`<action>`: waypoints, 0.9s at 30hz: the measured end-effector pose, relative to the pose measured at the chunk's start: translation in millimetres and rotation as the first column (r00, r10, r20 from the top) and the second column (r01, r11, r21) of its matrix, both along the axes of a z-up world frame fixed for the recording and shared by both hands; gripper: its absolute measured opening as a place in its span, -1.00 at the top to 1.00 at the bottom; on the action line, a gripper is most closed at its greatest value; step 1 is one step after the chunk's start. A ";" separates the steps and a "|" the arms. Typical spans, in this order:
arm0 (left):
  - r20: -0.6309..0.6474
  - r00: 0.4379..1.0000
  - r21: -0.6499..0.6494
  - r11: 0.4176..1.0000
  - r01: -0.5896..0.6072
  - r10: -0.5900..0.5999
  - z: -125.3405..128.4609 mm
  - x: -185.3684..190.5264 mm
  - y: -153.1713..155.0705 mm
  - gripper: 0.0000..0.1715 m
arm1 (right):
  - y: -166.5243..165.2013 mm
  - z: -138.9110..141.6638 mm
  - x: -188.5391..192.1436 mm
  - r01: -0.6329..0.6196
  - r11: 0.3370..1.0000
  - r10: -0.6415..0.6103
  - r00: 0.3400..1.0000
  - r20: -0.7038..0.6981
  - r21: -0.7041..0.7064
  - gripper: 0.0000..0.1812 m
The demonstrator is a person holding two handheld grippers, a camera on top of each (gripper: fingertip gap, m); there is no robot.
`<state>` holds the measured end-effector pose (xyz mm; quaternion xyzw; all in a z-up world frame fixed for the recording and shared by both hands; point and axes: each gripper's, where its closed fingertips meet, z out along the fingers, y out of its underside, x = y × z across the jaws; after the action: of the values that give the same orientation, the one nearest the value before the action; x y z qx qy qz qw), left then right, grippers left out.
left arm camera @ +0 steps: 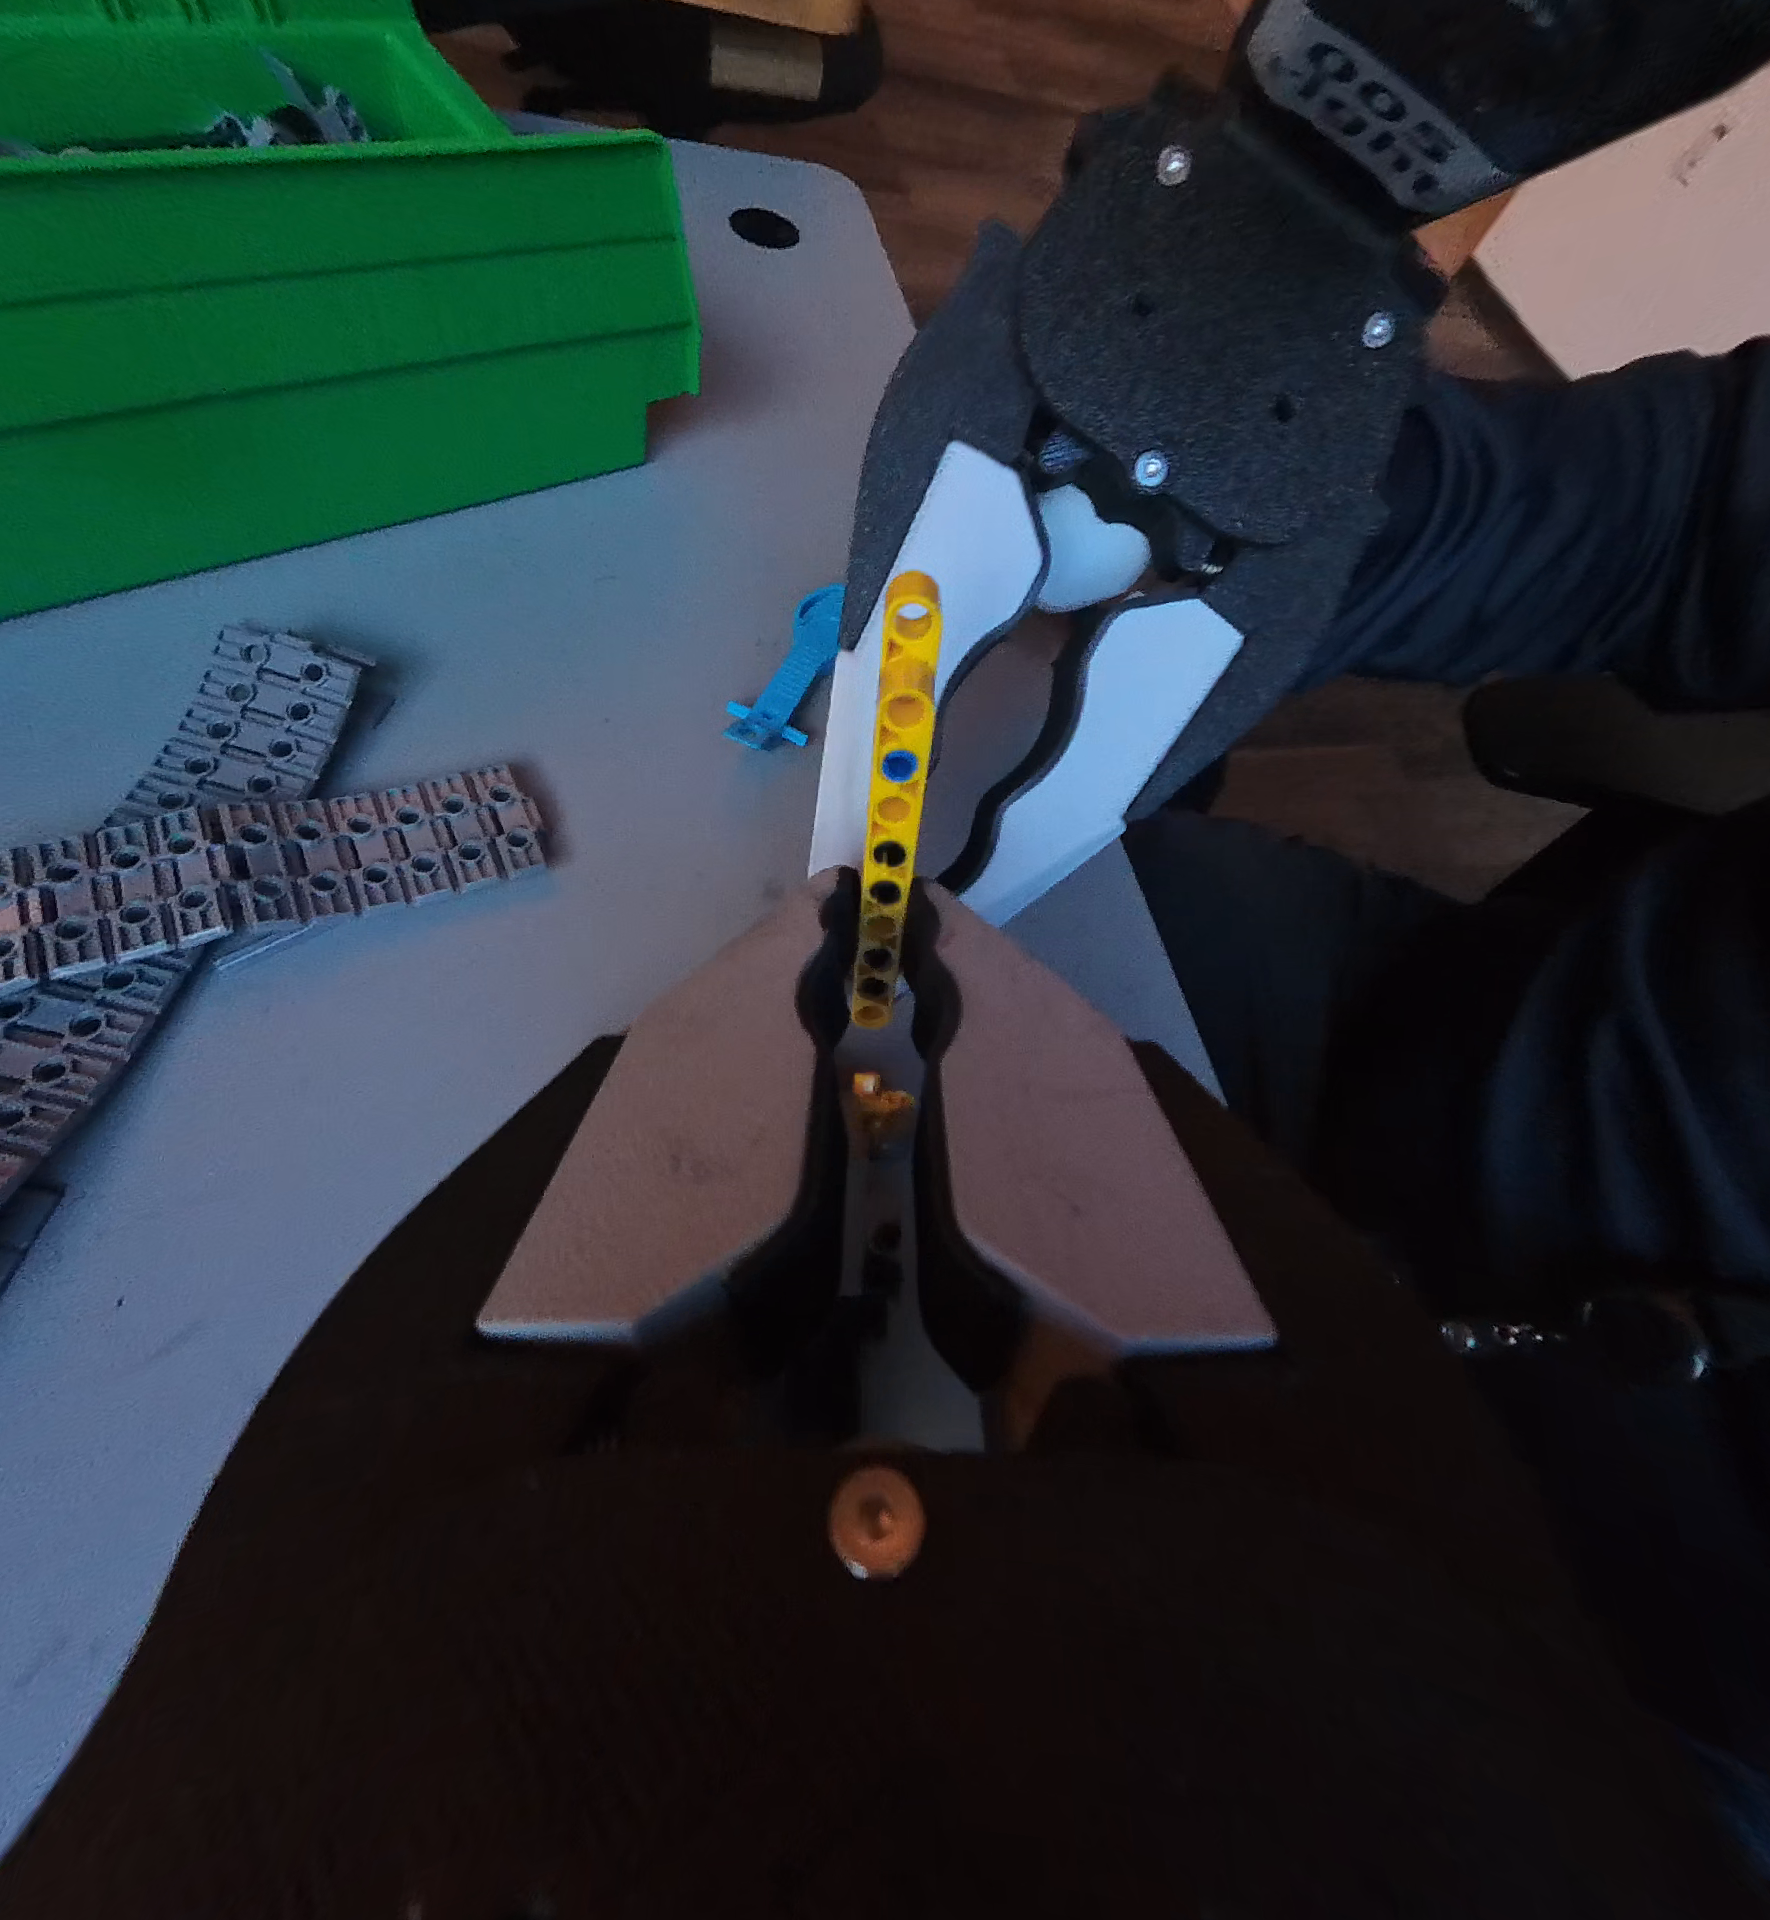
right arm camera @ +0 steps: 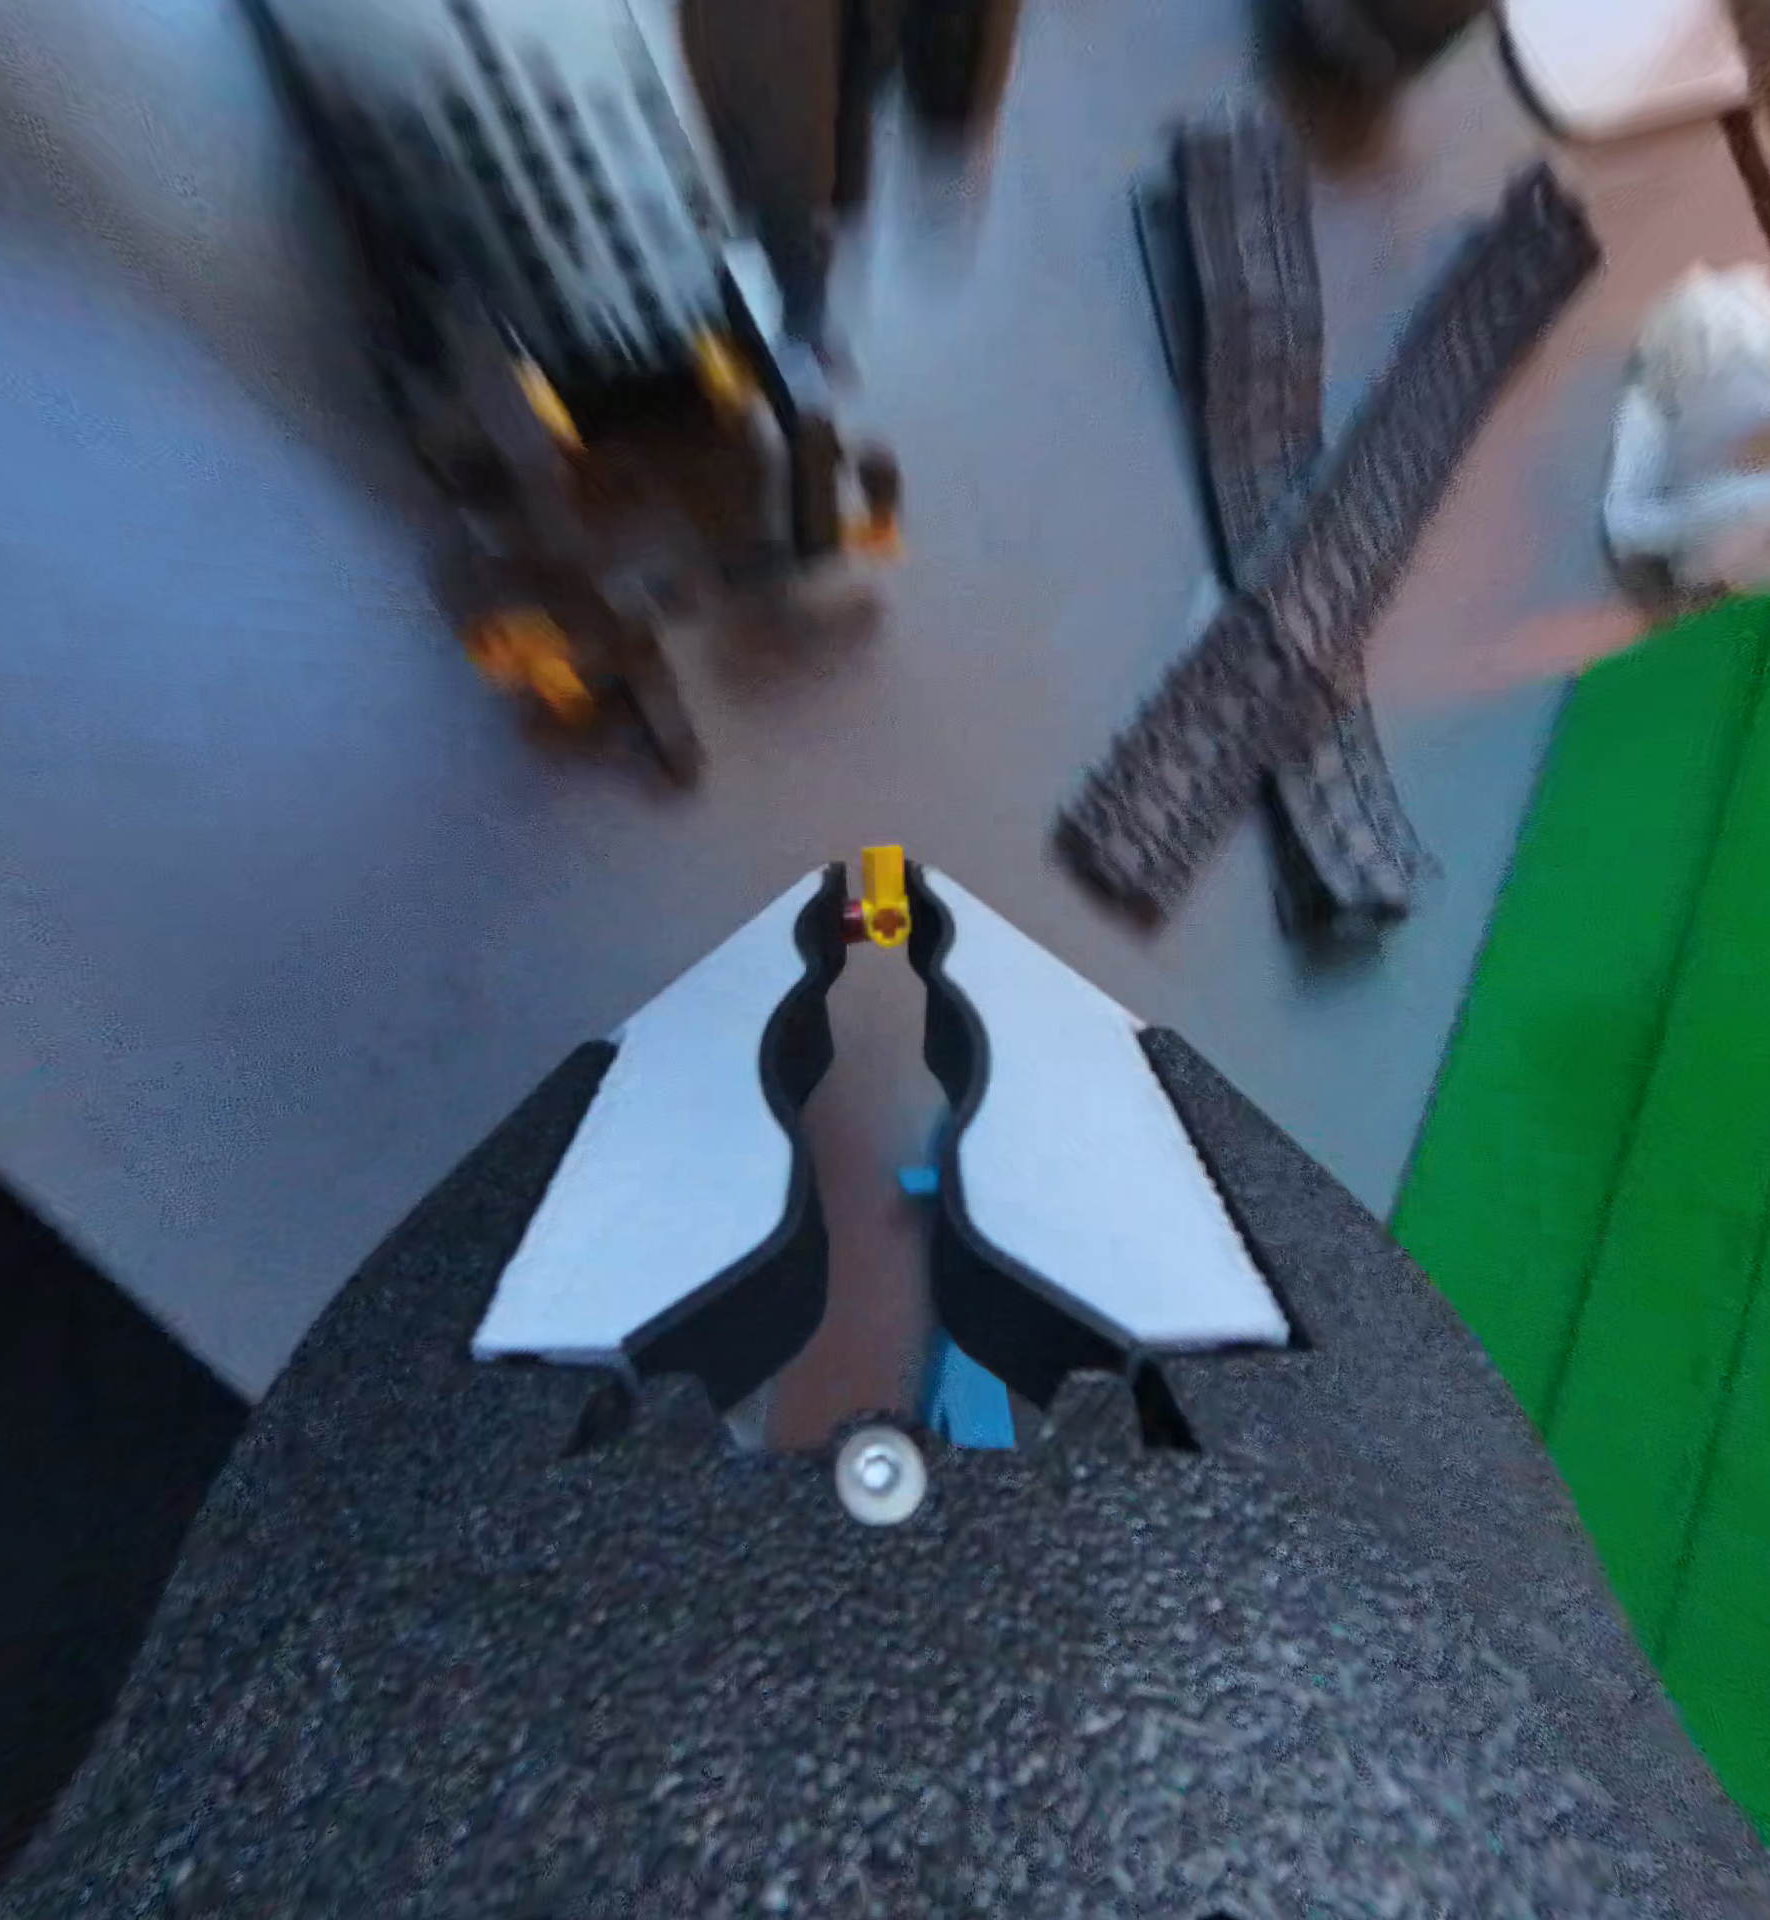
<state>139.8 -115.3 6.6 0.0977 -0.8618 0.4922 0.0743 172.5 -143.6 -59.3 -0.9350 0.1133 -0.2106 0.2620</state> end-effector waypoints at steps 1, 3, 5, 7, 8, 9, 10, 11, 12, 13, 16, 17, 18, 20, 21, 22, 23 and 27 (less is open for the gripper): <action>0.010 1.000 -0.013 1.000 -0.027 0.027 5.1 6.2 5.5 0.94 | -3.0 -4.0 -3.3 0.000 0.999 0.002 0.999 -0.039 0.037 0.90; 0.018 0.993 -0.130 0.985 -0.113 0.117 41.9 26.9 33.3 0.94 | 1.9 9.2 -19.3 0.017 0.963 0.032 0.984 -0.177 0.269 0.90; 0.065 0.982 -0.182 0.970 -0.163 0.177 61.3 39.0 59.8 0.93 | 6.8 32.3 -16.4 0.024 0.933 0.027 0.990 -0.135 0.360 0.90; 0.008 0.989 -0.220 0.965 -0.141 0.146 60.9 33.9 58.3 0.94 | 13.9 33.0 -9.5 0.020 0.944 0.019 0.993 -0.116 0.328 0.89; -0.041 0.993 -0.243 0.963 -0.116 0.109 58.5 28.1 51.0 0.94 | 17.7 28.6 -7.1 0.015 0.953 0.022 0.993 -0.117 0.303 0.89; -0.080 0.995 -0.261 0.962 -0.084 0.065 55.9 21.5 43.7 0.94 | 21.3 23.0 -7.1 0.006 0.959 0.033 0.991 -0.131 0.282 0.89; -0.095 0.994 -0.277 0.958 -0.069 0.044 54.7 17.7 39.0 0.94 | 23.5 18.0 -6.7 0.003 0.965 0.036 0.989 -0.143 0.264 0.87; -0.084 0.996 -0.296 0.953 -0.061 0.038 54.8 15.2 36.9 0.94 | 23.9 14.1 -3.9 0.008 0.968 0.028 0.990 -0.139 0.251 0.80; -0.068 0.997 -0.317 0.947 -0.051 0.031 55.7 12.1 36.3 0.94 | 23.9 10.3 -1.2 0.009 0.970 0.024 0.991 -0.132 0.244 0.76; -0.066 0.997 -0.332 0.942 -0.047 0.026 55.6 9.0 36.7 0.94 | 23.5 5.7 0.1 0.010 0.971 0.024 0.990 -0.138 0.239 0.73; -0.118 0.993 -0.355 0.932 -0.068 0.027 49.4 3.9 39.0 0.94 | 22.5 -5.0 3.3 0.043 0.965 0.007 0.982 -0.189 0.259 0.65; -0.138 0.990 -0.383 0.920 -0.084 0.033 49.4 3.4 40.0 0.94 | 23.4 -4.3 3.3 0.053 0.957 0.006 0.979 -0.202 0.285 0.65; -0.157 0.987 -0.413 0.905 -0.103 0.040 49.6 3.6 41.3 0.94 | 24.7 -0.2 3.4 0.060 0.945 0.006 0.979 -0.202 0.322 0.65; -0.201 0.978 -0.450 0.881 -0.147 0.061 48.3 6.2 45.2 0.94 | 29.2 14.8 2.3 0.058 0.907 0.021 0.983 -0.181 0.418 0.67; -0.223 0.973 -0.478 0.863 -0.162 0.059 49.2 6.7 46.7 0.94 | 32.5 24.6 0.9 0.045 0.880 0.037 0.986 -0.163 0.473 0.67; -0.252 0.967 -0.506 0.845 -0.175 0.049 50.3 6.7 47.5 0.94 | 37.0 35.9 -2.0 0.019 0.847 0.065 0.988 -0.140 0.531 0.67; -0.284 0.958 -0.523 0.831 -0.189 0.039 49.9 7.0 47.8 0.94 | 42.0 48.0 -5.7 -0.013 0.809 0.098 0.989 -0.113 0.588 0.67; -0.361 0.932 -0.544 0.807 -0.231 0.024 45.7 8.8 46.5 0.94 | 56.6 79.4 -16.5 -0.102 0.692 0.200 0.978 -0.053 0.715 0.67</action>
<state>148.6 -68.8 52.3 0.2118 -0.6371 0.7098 0.2131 156.0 -87.1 20.1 -0.7800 0.1246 -0.0689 0.6093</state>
